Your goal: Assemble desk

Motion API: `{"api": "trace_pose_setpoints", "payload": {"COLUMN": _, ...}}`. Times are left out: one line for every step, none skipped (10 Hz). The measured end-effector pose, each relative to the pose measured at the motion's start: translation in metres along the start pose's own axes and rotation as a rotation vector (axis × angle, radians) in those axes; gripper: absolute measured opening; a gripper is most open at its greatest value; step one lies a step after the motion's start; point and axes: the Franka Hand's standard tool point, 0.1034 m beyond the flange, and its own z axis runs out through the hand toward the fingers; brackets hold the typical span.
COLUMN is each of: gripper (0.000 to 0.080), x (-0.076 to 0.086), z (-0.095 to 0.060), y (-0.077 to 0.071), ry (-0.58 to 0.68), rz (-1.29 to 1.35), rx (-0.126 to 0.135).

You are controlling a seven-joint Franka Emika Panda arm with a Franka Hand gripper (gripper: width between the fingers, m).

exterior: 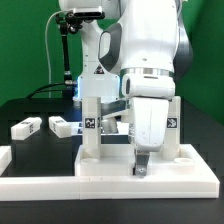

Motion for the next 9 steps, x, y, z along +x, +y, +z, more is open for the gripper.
{"api": "trace_pose_setpoints", "payload": {"gripper": 0.008, "x": -0.0002, "z": -0.0001, "y": 0.0, "ry": -0.007, "rz": 0.017, "rx": 0.015}}
{"api": "trace_pose_setpoints", "payload": {"gripper": 0.008, "x": -0.0007, "z": 0.0005, "y": 0.0, "ry": -0.008, "rz": 0.018, "rx": 0.015}}
{"api": "trace_pose_setpoints", "payload": {"gripper": 0.008, "x": -0.0015, "z": 0.0006, "y": 0.0, "ry": -0.008, "rz": 0.019, "rx": 0.016}}
{"api": "trace_pose_setpoints", "payload": {"gripper": 0.008, "x": -0.0017, "z": 0.0008, "y": -0.0001, "ry": -0.008, "rz": 0.02, "rx": 0.016}}
{"api": "trace_pose_setpoints", "payload": {"gripper": 0.0246, "x": -0.0021, "z": 0.0008, "y": -0.0001, "ry": -0.008, "rz": 0.02, "rx": 0.016}}
{"api": "trace_pose_setpoints", "payload": {"gripper": 0.0246, "x": -0.0024, "z": 0.0009, "y": -0.0001, "ry": -0.008, "rz": 0.021, "rx": 0.016}}
{"api": "trace_pose_setpoints", "payload": {"gripper": 0.0446, "x": -0.0027, "z": 0.0009, "y": -0.0001, "ry": -0.008, "rz": 0.021, "rx": 0.016}}
{"api": "trace_pose_setpoints", "payload": {"gripper": 0.0572, "x": -0.0029, "z": 0.001, "y": 0.0, "ry": -0.008, "rz": 0.021, "rx": 0.016}}
{"api": "trace_pose_setpoints", "payload": {"gripper": 0.0633, "x": -0.0032, "z": 0.001, "y": 0.0, "ry": -0.009, "rz": 0.022, "rx": 0.016}}
